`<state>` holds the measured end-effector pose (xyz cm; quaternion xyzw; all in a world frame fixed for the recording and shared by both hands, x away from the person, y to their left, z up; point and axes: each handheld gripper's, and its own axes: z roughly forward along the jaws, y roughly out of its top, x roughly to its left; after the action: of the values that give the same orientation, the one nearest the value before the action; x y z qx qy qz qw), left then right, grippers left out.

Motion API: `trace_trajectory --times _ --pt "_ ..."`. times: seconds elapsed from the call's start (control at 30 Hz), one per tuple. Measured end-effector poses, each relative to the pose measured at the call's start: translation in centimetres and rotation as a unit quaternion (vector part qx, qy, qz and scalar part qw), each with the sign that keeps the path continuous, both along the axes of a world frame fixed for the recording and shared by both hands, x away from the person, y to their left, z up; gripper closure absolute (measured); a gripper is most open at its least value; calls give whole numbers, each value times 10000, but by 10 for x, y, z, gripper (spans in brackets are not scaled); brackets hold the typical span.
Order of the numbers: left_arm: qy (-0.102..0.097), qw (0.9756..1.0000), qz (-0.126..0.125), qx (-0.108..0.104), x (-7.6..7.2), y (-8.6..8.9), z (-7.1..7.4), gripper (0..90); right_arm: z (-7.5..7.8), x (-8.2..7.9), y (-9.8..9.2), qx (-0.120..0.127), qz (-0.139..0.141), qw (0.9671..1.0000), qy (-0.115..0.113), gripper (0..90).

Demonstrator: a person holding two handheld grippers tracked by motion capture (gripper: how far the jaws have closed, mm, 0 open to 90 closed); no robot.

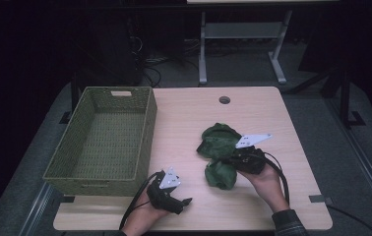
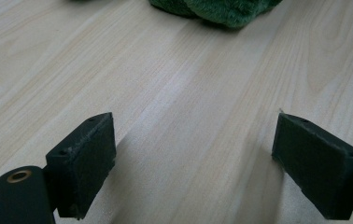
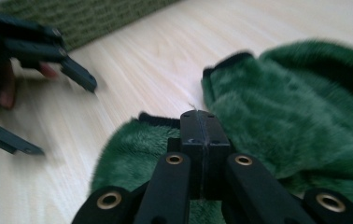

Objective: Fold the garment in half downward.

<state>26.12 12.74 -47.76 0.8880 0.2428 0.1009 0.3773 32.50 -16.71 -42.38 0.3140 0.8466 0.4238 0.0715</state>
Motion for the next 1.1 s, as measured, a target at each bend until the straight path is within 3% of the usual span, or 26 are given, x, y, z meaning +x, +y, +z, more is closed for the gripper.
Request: trace_trajectory --times 0.2,0.27,0.53,0.7,0.87,0.97,1.1 --pt "0 10000 1 -1 0 0 0 129 -24 5 7 -367 11 9987 349 900" --pt "0 10000 1 -1 0 0 0 129 -28 6 7 -359 14 9982 471 900" --pt "-3 10000 30 0 0 0 0 128 -33 4 13 -595 -62 9967 543 900" --pt "0 10000 70 10 0 -2 0 125 -31 3 12 -546 -69 9974 475 898" --pt "93 9999 110 84 1 -4 3 129 -18 1 3 -322 -157 9986 377 764" --pt "173 9998 90 54 5 -5 4 134 -11 0 -3 -229 -198 9990 319 727" --pt "137 9999 10 101 8 -11 8 138 -4 -1 -10 -139 -283 9992 264 678"
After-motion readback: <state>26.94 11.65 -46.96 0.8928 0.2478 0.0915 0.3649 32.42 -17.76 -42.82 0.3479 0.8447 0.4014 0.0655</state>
